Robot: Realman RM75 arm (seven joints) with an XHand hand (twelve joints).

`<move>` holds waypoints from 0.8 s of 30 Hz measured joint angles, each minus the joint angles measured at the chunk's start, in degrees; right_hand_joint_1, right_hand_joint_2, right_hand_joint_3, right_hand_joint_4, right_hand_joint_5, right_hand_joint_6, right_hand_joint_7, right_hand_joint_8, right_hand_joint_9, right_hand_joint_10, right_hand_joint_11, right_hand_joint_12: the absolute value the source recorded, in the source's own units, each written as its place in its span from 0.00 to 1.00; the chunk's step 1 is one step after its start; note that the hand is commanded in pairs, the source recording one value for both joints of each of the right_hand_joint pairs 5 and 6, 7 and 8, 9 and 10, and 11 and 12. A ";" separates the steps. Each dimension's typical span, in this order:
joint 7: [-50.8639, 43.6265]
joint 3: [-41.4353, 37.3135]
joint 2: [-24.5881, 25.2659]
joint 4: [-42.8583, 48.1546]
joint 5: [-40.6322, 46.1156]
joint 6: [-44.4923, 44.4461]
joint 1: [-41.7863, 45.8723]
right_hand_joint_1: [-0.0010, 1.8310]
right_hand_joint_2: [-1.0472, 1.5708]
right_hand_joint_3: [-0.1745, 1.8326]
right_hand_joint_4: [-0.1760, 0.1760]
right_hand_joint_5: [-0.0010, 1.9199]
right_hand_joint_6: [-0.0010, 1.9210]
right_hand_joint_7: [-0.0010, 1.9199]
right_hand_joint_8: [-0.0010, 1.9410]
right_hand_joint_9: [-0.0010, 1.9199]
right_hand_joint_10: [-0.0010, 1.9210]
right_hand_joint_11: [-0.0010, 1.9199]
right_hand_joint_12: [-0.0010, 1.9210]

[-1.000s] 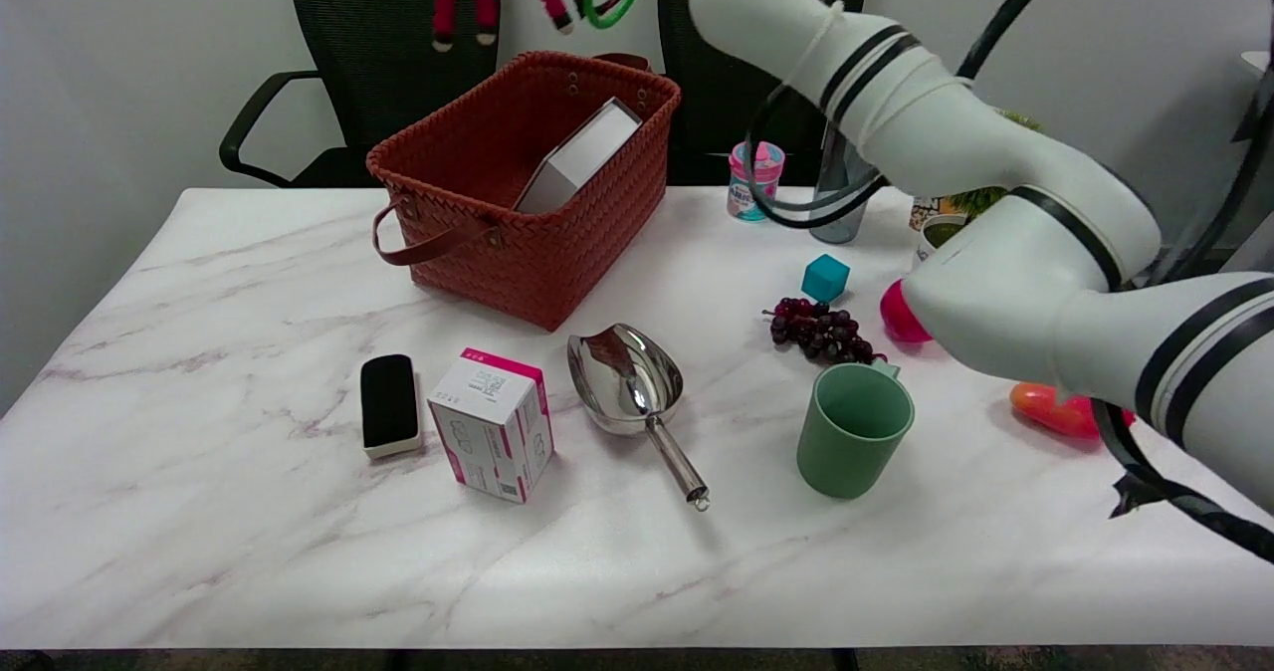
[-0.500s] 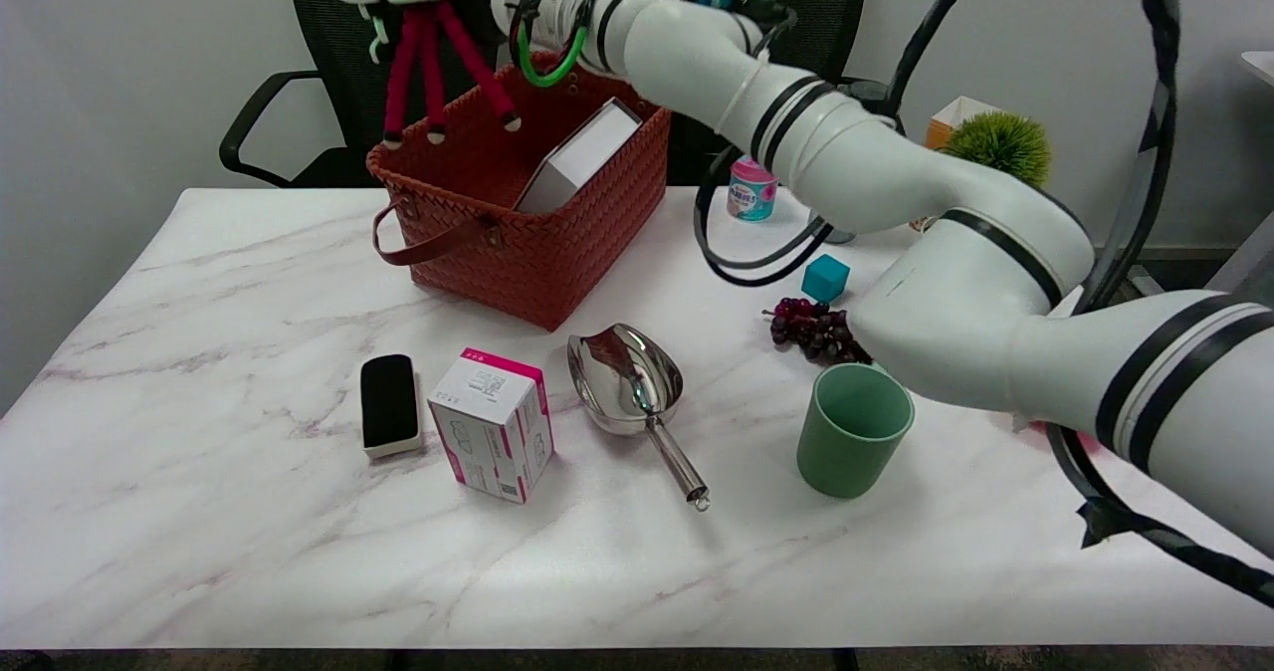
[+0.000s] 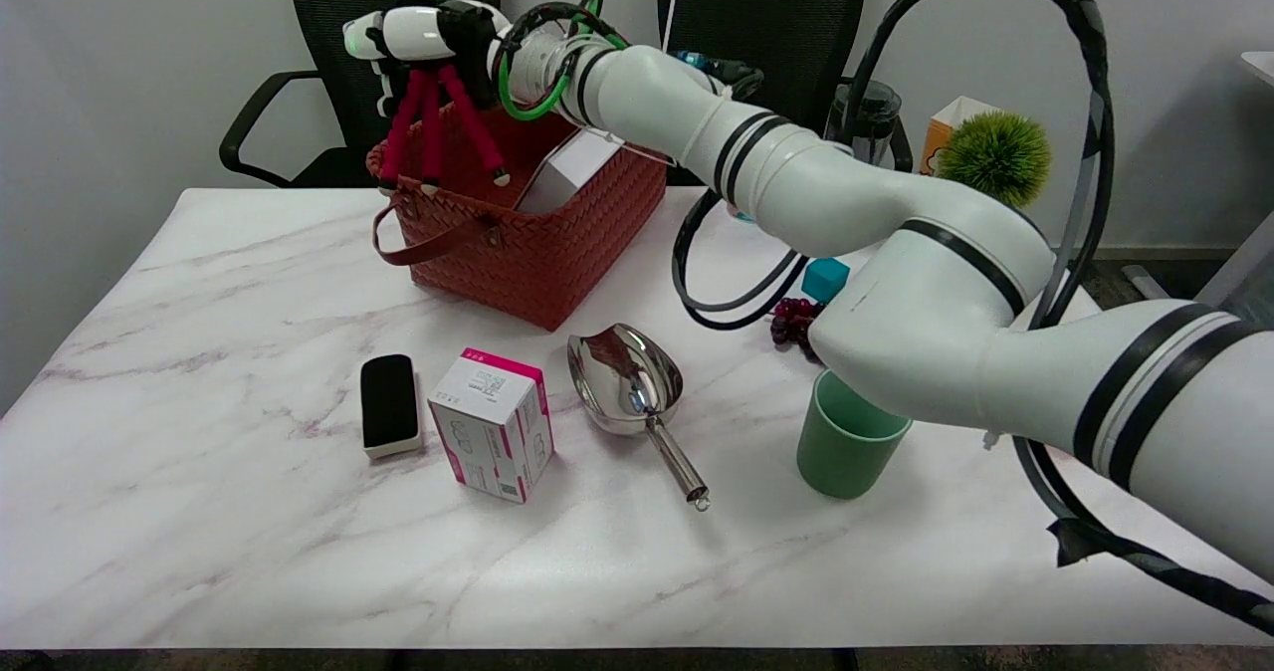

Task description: Place the flexible tripod into the brown storage basket.

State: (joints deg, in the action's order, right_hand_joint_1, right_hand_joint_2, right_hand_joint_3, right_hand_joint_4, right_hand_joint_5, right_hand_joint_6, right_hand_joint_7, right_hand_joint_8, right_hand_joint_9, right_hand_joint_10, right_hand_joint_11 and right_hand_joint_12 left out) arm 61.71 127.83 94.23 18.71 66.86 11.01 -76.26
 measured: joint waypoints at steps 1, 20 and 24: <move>-0.17 -0.21 0.28 -0.80 0.28 -0.33 -0.14 0.63 0.98 0.34 0.50 0.68 0.68 0.85 0.84 0.80 0.79 0.63 0.63; -0.93 -5.52 2.06 -10.05 2.98 -8.76 -1.97 0.60 1.00 0.37 0.50 0.71 0.71 0.86 0.85 0.77 0.77 0.62 0.62; -0.95 -6.30 2.35 -11.08 3.19 -9.87 -1.97 0.60 1.00 0.38 0.50 0.71 0.71 0.86 0.85 0.74 0.74 0.61 0.60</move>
State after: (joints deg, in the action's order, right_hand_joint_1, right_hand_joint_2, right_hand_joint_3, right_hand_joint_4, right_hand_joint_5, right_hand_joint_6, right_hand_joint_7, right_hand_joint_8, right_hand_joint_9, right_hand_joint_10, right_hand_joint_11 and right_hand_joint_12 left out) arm 60.76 121.53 96.59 7.64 70.05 1.14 -78.22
